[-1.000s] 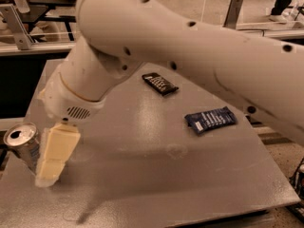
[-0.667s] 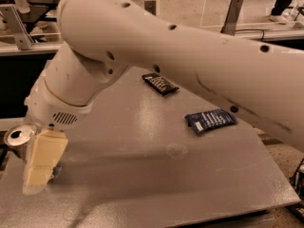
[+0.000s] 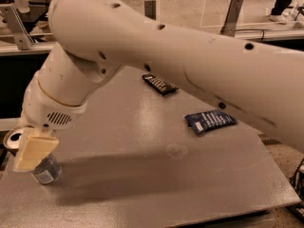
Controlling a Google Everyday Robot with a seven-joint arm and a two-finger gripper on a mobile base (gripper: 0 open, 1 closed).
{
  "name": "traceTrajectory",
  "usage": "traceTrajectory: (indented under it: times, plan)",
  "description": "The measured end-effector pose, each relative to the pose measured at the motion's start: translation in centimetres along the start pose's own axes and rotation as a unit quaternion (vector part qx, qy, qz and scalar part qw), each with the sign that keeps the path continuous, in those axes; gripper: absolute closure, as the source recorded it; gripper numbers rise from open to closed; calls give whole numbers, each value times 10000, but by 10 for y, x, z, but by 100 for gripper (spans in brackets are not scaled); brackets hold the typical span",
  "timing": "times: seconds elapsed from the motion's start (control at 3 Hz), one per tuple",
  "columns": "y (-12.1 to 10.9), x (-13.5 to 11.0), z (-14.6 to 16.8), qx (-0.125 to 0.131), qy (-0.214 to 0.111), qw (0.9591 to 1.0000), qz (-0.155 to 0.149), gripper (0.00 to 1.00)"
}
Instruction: Knock redbull can over
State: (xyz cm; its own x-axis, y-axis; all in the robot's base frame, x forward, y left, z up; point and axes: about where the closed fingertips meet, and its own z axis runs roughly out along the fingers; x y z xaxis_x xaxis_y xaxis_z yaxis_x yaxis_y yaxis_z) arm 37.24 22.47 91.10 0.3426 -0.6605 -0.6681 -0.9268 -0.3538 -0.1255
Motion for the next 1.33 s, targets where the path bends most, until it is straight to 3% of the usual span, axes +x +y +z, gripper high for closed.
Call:
traceTrajectory:
  times: [0.33, 0.67, 1.0, 1.33]
  plan:
    - [-5, 1, -14, 27, -39, 9999, 96, 72]
    - [-23, 13, -57, 182, 518, 9985, 51, 99]
    - [-32, 34, -82, 188, 1223, 9922, -137, 100]
    - [-33, 60, -93, 236, 1960, 9776, -724, 100]
